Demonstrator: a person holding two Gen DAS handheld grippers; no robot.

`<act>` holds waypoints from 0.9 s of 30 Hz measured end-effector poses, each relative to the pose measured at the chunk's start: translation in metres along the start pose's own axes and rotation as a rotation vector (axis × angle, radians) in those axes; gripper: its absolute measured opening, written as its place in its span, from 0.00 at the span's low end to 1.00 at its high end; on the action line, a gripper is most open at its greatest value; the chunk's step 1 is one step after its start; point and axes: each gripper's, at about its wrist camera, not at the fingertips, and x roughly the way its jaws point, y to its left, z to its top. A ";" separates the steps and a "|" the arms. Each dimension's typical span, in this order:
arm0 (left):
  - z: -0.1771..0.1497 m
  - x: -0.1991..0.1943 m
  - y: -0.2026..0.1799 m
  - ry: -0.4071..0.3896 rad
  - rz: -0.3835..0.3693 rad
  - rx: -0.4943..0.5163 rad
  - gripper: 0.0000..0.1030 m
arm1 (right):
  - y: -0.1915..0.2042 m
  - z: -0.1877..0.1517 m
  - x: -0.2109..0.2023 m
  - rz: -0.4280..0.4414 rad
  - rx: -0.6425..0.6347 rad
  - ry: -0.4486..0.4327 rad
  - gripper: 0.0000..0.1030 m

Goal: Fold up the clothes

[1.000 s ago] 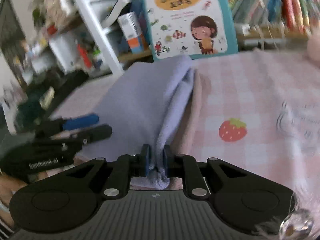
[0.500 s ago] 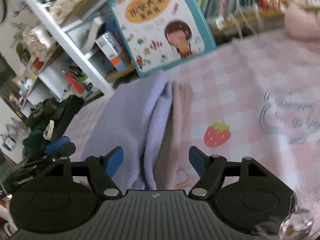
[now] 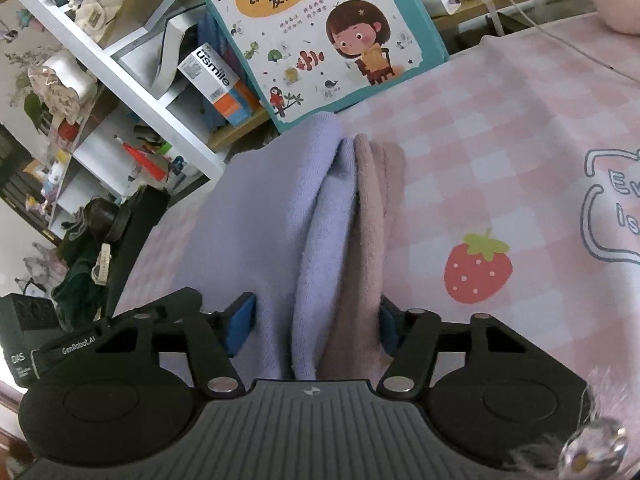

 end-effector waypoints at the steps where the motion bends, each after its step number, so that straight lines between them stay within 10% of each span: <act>1: -0.002 -0.002 -0.003 -0.001 -0.002 0.006 0.68 | 0.001 -0.001 0.000 -0.004 -0.012 -0.006 0.49; 11: -0.028 -0.039 -0.023 0.053 -0.061 0.030 0.55 | 0.017 -0.033 -0.044 0.016 -0.155 0.028 0.33; 27: -0.042 -0.041 -0.001 0.082 -0.121 -0.145 0.77 | -0.004 -0.058 -0.061 0.108 0.050 0.054 0.49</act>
